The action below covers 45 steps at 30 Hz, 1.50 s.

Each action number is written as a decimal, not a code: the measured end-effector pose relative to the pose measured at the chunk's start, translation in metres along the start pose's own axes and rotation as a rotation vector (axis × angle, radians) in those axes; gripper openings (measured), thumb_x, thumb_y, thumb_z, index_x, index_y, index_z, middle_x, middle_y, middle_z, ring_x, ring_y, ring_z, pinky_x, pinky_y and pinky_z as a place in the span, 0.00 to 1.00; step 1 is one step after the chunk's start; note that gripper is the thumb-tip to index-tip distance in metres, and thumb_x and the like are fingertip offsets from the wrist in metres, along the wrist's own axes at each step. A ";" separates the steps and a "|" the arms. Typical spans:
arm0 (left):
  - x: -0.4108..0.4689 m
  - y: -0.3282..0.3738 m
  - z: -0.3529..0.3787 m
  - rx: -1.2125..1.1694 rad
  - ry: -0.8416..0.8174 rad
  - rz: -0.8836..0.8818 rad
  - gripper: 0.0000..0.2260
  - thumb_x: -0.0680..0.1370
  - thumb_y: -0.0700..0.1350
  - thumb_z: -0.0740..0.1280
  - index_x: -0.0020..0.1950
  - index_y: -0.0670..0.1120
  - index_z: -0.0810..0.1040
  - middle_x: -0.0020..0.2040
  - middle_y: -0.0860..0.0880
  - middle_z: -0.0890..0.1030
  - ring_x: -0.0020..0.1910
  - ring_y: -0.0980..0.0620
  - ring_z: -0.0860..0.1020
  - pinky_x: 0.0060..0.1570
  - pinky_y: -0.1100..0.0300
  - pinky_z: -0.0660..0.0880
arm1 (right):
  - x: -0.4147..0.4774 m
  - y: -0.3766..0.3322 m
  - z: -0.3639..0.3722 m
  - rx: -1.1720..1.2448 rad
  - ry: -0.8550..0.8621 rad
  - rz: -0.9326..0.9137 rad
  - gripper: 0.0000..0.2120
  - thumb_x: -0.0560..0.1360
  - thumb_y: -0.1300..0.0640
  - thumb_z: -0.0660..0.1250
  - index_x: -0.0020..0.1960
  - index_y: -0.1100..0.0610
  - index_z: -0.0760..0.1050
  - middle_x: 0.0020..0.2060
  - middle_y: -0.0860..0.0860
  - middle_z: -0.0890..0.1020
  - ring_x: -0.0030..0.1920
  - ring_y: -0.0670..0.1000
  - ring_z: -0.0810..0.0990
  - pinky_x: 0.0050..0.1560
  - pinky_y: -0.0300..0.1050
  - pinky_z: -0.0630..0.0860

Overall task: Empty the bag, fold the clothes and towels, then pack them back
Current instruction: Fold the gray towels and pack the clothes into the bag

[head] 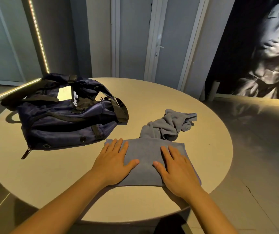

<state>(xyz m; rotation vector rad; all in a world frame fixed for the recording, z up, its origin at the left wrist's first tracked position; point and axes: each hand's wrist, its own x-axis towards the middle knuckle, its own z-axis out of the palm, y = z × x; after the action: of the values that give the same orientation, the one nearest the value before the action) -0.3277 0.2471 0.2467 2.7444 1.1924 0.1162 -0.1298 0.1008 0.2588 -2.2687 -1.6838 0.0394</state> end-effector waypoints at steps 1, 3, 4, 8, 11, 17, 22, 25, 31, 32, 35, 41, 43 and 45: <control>-0.003 0.001 0.002 0.004 0.015 -0.026 0.54 0.65 0.79 0.27 0.84 0.51 0.41 0.84 0.48 0.42 0.83 0.47 0.40 0.81 0.48 0.39 | -0.001 0.003 0.007 -0.054 -0.050 0.027 0.36 0.80 0.30 0.43 0.82 0.45 0.47 0.82 0.47 0.54 0.81 0.53 0.52 0.79 0.52 0.53; -0.011 0.001 0.007 -0.010 0.039 -0.092 0.53 0.65 0.78 0.28 0.84 0.51 0.41 0.84 0.47 0.41 0.83 0.47 0.40 0.81 0.48 0.39 | -0.002 0.012 0.012 -0.083 -0.096 0.059 0.38 0.78 0.28 0.39 0.83 0.45 0.42 0.83 0.47 0.48 0.82 0.51 0.44 0.81 0.53 0.45; -0.015 -0.001 0.007 -0.024 0.042 -0.116 0.52 0.65 0.78 0.28 0.84 0.51 0.41 0.84 0.48 0.41 0.83 0.47 0.39 0.80 0.48 0.39 | -0.003 0.014 0.012 -0.087 -0.104 0.053 0.39 0.77 0.28 0.39 0.83 0.44 0.41 0.83 0.46 0.46 0.82 0.50 0.43 0.81 0.53 0.44; -0.026 -0.012 0.005 -0.034 0.013 -0.090 0.51 0.66 0.77 0.25 0.84 0.52 0.38 0.84 0.50 0.39 0.82 0.50 0.37 0.80 0.48 0.37 | -0.008 0.017 0.008 -0.081 -0.135 0.026 0.40 0.75 0.26 0.38 0.82 0.44 0.39 0.82 0.45 0.44 0.82 0.48 0.41 0.81 0.51 0.41; -0.037 -0.022 0.000 -0.015 -0.004 -0.021 0.40 0.75 0.72 0.34 0.84 0.54 0.40 0.84 0.52 0.40 0.82 0.53 0.39 0.80 0.48 0.37 | -0.010 0.018 0.007 -0.062 -0.133 0.027 0.40 0.76 0.27 0.40 0.82 0.44 0.41 0.82 0.45 0.45 0.82 0.48 0.42 0.81 0.51 0.42; -0.084 -0.040 -0.018 -0.128 0.225 0.325 0.20 0.82 0.67 0.55 0.62 0.58 0.78 0.61 0.62 0.74 0.59 0.60 0.74 0.60 0.62 0.72 | -0.006 0.017 0.006 -0.031 -0.104 0.022 0.39 0.79 0.28 0.45 0.83 0.46 0.45 0.82 0.46 0.49 0.82 0.48 0.46 0.81 0.50 0.44; -0.098 -0.049 -0.036 -0.113 0.167 0.339 0.23 0.77 0.70 0.58 0.61 0.58 0.80 0.58 0.60 0.81 0.55 0.59 0.78 0.54 0.60 0.78 | -0.004 0.014 -0.001 0.070 -0.060 0.026 0.43 0.75 0.25 0.48 0.82 0.49 0.55 0.81 0.47 0.60 0.80 0.51 0.59 0.79 0.53 0.57; -0.100 -0.050 -0.039 -0.044 0.171 0.364 0.20 0.78 0.62 0.56 0.58 0.56 0.81 0.56 0.57 0.84 0.54 0.56 0.80 0.54 0.57 0.79 | -0.010 0.011 -0.008 0.133 0.009 0.019 0.35 0.78 0.32 0.59 0.78 0.51 0.64 0.75 0.49 0.70 0.73 0.53 0.70 0.72 0.51 0.68; -0.094 -0.043 -0.039 -0.157 0.311 0.367 0.16 0.78 0.57 0.58 0.54 0.54 0.83 0.47 0.57 0.84 0.44 0.54 0.80 0.45 0.57 0.78 | -0.028 -0.037 -0.017 0.287 0.054 -0.218 0.25 0.76 0.38 0.66 0.66 0.52 0.78 0.64 0.46 0.78 0.64 0.48 0.76 0.64 0.49 0.75; -0.094 -0.038 -0.041 -0.229 0.343 0.358 0.14 0.78 0.56 0.59 0.53 0.54 0.82 0.45 0.57 0.83 0.43 0.55 0.78 0.43 0.55 0.78 | -0.031 -0.049 -0.017 0.305 0.016 -0.273 0.26 0.75 0.36 0.66 0.66 0.51 0.77 0.62 0.45 0.78 0.62 0.47 0.76 0.62 0.48 0.75; -0.092 -0.023 -0.050 -0.388 0.393 0.362 0.08 0.80 0.55 0.62 0.52 0.55 0.80 0.45 0.59 0.80 0.44 0.56 0.77 0.42 0.56 0.76 | -0.032 -0.077 -0.013 0.210 0.006 -0.344 0.23 0.76 0.38 0.67 0.67 0.47 0.75 0.59 0.44 0.80 0.56 0.47 0.77 0.58 0.46 0.75; -0.087 -0.019 -0.061 -0.591 0.240 0.318 0.16 0.75 0.60 0.72 0.60 0.59 0.77 0.55 0.61 0.81 0.55 0.59 0.79 0.52 0.62 0.77 | -0.029 -0.077 -0.021 0.360 0.142 -0.324 0.06 0.82 0.51 0.64 0.47 0.47 0.76 0.36 0.47 0.77 0.36 0.50 0.72 0.35 0.50 0.70; -0.084 -0.027 -0.057 -0.543 0.184 0.290 0.16 0.74 0.58 0.74 0.61 0.60 0.78 0.54 0.61 0.81 0.54 0.59 0.79 0.54 0.54 0.79 | -0.030 -0.072 -0.035 0.448 0.121 -0.332 0.07 0.82 0.52 0.63 0.48 0.46 0.78 0.38 0.46 0.78 0.38 0.49 0.74 0.38 0.48 0.71; -0.079 -0.029 -0.059 -0.563 0.239 0.264 0.08 0.77 0.51 0.74 0.55 0.58 0.83 0.50 0.59 0.83 0.51 0.58 0.80 0.52 0.50 0.79 | -0.028 -0.070 -0.057 0.518 0.132 -0.336 0.09 0.83 0.54 0.63 0.47 0.47 0.78 0.37 0.45 0.78 0.38 0.48 0.75 0.39 0.43 0.72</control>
<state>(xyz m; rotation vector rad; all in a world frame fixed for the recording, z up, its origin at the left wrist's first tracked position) -0.4105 0.2147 0.2990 2.3992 0.6867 0.7080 -0.1917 0.0791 0.3270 -1.5669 -1.7183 0.2172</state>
